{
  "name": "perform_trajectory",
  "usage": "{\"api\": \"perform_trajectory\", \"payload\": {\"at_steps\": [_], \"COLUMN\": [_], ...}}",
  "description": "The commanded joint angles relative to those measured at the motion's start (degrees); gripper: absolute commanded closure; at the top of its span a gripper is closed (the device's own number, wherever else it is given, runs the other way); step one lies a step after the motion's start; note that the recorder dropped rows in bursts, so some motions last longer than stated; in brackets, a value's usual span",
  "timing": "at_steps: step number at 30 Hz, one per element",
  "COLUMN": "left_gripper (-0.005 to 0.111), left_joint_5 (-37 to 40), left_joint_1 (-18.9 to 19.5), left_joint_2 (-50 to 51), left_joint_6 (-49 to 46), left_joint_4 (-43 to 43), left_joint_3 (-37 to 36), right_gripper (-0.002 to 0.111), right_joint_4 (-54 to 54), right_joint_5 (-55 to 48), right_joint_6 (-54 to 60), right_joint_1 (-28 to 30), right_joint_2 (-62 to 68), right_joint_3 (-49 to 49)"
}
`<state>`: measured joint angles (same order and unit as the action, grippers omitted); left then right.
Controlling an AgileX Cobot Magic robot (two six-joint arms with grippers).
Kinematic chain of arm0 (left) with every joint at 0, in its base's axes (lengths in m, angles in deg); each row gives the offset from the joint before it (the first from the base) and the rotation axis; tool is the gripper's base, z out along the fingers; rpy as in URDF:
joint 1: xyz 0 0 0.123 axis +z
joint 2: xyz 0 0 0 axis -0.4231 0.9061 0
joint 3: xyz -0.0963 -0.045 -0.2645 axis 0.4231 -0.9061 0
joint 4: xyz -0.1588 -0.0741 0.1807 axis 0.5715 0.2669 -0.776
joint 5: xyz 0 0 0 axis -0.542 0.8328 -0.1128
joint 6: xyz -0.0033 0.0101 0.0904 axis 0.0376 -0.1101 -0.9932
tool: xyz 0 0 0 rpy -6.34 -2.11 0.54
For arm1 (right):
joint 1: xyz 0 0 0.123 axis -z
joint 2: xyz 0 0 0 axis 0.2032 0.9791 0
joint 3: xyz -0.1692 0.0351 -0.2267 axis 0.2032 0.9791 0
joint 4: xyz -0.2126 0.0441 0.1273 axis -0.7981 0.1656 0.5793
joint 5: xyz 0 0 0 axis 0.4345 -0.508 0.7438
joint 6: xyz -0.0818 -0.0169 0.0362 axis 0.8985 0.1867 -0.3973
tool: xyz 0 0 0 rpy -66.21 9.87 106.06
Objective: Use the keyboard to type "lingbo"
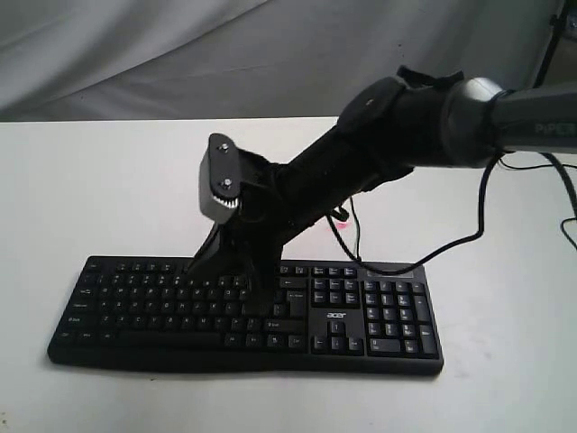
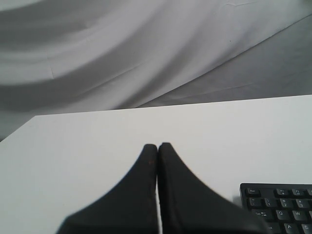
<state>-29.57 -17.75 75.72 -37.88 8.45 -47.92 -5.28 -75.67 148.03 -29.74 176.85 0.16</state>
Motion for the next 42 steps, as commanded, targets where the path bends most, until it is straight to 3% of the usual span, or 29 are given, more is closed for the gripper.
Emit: {"api": "perform_trajectory", "payload": {"at_steps": [1,13,42], "left_gripper": [0.106,0.106,0.106], "left_joint_5": [-0.2,-0.2,-0.2], "left_joint_1": [-0.2,-0.2,-0.2], "left_joint_2": [0.2,0.2,0.2], "left_joint_6": [0.2,0.2,0.2], "left_joint_4": [0.0,0.0,0.0], "left_joint_3": [-0.3,-0.3,-0.3], "right_gripper": [0.108,0.108,0.108], "right_joint_4": [-2.9,-6.5,-15.4], "right_joint_5": [2.9,7.8,17.1], "right_joint_6": [0.0,-10.7,-18.9], "right_joint_1": [-3.3,-4.2,-6.0], "right_joint_2": [0.0,0.0,3.4], "right_joint_3": [-0.1,-0.1,-0.1]}}
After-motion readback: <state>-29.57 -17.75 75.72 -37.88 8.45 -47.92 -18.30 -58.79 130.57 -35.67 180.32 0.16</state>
